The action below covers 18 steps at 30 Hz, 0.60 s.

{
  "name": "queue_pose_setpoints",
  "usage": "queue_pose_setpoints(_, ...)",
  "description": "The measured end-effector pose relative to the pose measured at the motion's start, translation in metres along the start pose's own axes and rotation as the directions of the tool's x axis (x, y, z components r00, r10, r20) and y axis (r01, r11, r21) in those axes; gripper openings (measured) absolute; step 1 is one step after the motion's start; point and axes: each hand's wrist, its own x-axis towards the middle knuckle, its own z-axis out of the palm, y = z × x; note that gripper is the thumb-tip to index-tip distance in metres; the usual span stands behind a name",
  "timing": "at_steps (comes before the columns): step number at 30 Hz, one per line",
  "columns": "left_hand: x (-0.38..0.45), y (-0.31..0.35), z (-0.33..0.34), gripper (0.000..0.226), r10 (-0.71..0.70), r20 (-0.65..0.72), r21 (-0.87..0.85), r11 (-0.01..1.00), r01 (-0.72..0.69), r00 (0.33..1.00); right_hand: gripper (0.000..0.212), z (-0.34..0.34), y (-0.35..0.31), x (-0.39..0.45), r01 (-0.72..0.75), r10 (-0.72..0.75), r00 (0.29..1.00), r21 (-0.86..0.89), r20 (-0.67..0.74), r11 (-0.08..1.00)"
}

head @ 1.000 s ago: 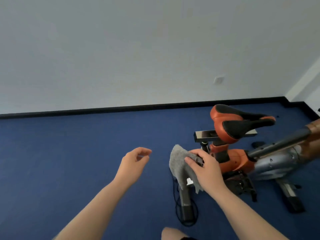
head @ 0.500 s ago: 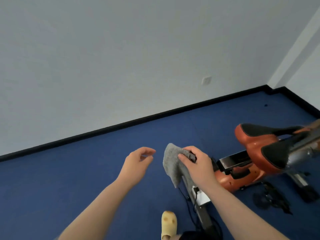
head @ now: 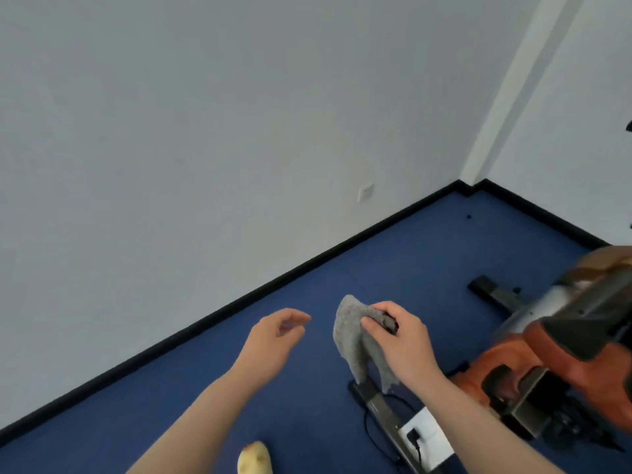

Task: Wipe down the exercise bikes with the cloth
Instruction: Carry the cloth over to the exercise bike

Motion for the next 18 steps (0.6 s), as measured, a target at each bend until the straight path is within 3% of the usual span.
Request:
queue_pose_setpoints(7, 0.108, 0.016, -0.084, 0.023, 0.109, 0.130, 0.004, 0.994, -0.111, 0.985, 0.012, 0.045, -0.028, 0.046, -0.089, 0.118, 0.946, 0.109, -0.301, 0.990)
queue_pose_setpoints(11, 0.155, 0.035, -0.073, 0.025, 0.158, 0.189, -0.038, 0.987, -0.153, 0.969, 0.010, 0.041, -0.040, 0.062, -0.103, 0.146, 0.894, 0.122, -0.423, 0.987)
queue_pose_setpoints(16, 0.201, 0.073, -0.021, 0.025, 0.291, 0.468, -0.027, 0.948, -0.316, 0.834, 0.009, 0.013, -0.039, 0.087, -0.132, 0.192, 0.804, 0.146, -0.562, 0.980)
queue_pose_setpoints(18, 0.221, 0.088, -0.004, 0.026, 0.328, 0.513, -0.023, 0.929, -0.370, 0.793, 0.008, 0.000, -0.035, 0.102, -0.130, 0.203, 0.778, 0.164, -0.594, 0.978)
